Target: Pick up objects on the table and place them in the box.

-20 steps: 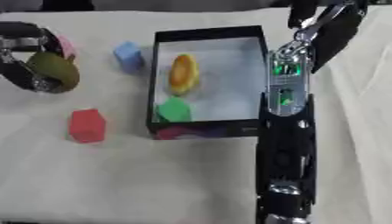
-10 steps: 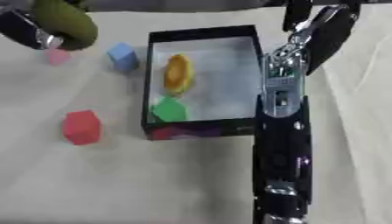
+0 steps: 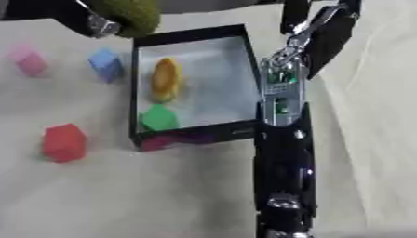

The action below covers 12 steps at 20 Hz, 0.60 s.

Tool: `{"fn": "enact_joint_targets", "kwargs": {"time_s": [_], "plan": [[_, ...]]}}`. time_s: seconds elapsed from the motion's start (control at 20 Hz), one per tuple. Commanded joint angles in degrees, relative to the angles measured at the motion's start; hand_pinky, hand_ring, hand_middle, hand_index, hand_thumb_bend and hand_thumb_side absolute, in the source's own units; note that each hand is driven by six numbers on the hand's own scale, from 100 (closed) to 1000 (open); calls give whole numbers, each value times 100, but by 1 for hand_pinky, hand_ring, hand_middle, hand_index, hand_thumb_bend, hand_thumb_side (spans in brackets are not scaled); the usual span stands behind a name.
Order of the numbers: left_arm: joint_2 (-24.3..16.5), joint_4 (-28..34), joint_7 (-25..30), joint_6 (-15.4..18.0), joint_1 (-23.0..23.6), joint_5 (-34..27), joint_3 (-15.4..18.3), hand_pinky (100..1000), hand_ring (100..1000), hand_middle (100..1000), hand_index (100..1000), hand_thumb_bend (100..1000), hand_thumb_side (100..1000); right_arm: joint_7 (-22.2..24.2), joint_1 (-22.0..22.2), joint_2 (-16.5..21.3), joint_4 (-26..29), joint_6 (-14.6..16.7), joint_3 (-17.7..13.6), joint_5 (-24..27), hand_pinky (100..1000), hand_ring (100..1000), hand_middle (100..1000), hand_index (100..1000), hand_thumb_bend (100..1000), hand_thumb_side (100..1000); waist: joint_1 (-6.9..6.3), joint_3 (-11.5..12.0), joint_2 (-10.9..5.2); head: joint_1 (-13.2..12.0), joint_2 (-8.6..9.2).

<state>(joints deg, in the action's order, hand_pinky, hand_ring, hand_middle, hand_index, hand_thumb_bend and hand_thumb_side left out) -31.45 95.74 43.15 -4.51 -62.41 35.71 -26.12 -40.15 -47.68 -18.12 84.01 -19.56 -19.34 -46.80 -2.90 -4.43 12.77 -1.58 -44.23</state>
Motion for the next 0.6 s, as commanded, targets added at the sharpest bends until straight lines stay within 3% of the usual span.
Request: {"fn": "enact_joint_targets", "kwargs": {"time_s": [0.05, 0.6], "plan": [[351, -221, -4, 156, -200, 192, -58, 750, 727, 623, 591, 160, 100, 53, -72, -113, 189, 46, 96, -100, 820, 735, 738, 825, 100, 768, -41, -50, -232, -42, 11], [1212, -1718, -258, 716, -66, 1171, -364, 751, 727, 627, 595, 204, 100, 155, -59, -252, 321, 80, 160, -198, 819, 734, 737, 825, 100, 768, -64, -310, -172, -258, 11]]}}
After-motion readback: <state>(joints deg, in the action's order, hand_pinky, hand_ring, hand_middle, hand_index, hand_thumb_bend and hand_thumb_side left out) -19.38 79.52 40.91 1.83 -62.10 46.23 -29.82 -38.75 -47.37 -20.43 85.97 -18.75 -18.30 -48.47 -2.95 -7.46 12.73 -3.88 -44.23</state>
